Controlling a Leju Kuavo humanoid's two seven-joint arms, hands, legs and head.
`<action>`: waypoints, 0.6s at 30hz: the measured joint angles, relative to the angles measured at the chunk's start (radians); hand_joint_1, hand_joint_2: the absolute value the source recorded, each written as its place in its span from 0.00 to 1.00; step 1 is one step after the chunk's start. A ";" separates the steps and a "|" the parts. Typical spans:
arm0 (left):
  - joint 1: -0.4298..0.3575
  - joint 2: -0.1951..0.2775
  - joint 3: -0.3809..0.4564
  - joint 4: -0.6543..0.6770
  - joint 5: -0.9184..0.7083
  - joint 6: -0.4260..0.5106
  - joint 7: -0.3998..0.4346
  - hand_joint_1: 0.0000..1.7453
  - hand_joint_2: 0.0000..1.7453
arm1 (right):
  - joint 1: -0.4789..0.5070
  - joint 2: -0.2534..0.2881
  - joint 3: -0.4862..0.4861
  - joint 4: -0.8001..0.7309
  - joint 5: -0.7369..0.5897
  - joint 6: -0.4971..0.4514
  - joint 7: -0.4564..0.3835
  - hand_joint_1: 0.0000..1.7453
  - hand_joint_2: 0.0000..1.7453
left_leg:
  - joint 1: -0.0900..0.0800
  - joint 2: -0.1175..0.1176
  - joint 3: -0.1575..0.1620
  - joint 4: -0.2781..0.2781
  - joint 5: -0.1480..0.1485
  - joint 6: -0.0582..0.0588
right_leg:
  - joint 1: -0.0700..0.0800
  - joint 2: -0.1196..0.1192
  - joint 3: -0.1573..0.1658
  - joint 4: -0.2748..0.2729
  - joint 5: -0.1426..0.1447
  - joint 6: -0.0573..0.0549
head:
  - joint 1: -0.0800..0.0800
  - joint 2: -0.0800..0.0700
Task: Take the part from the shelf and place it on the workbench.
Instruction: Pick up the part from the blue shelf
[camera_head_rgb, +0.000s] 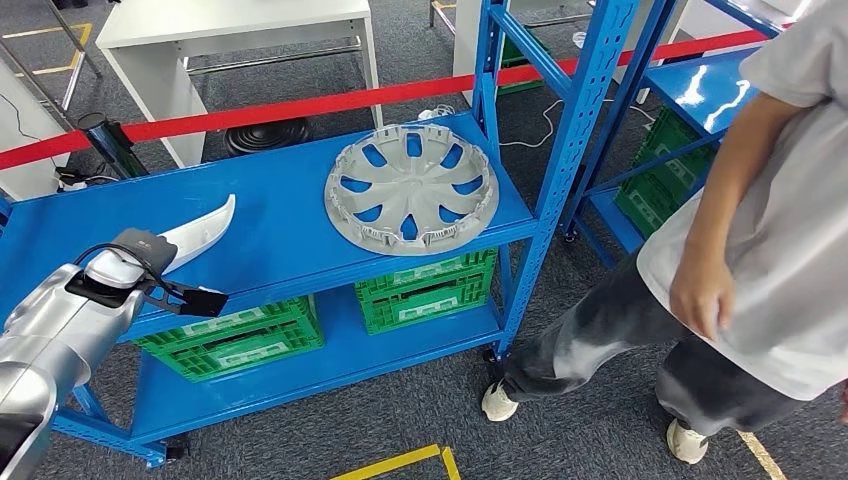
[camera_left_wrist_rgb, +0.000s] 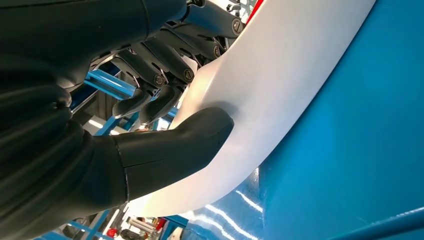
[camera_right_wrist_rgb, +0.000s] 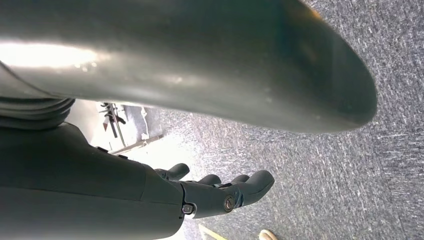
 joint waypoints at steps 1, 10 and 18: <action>0.000 0.000 0.000 0.000 -0.004 -0.001 -0.008 1.00 1.00 | 0.000 0.000 0.000 0.000 0.000 0.000 0.000 0.00 0.00 | 0.000 0.000 0.000 0.000 0.000 0.000 | 0.000 0.000 0.000 0.000 0.000 0.000 | 0.000 0.000; -0.008 0.000 -0.010 0.001 -0.013 -0.016 -0.078 1.00 1.00 | 0.000 0.000 0.000 0.000 0.000 0.001 0.000 0.00 0.00 | 0.000 -0.001 0.003 0.000 0.000 0.000 | 0.000 -0.001 0.003 0.000 0.000 0.000 | 0.000 0.000; -0.008 -0.002 -0.012 0.003 -0.013 -0.017 -0.059 1.00 1.00 | 0.000 0.000 0.000 0.000 -0.001 0.000 0.000 0.00 0.00 | 0.000 -0.001 0.004 0.000 0.000 0.000 | 0.000 -0.001 0.004 0.000 0.000 0.000 | 0.000 0.000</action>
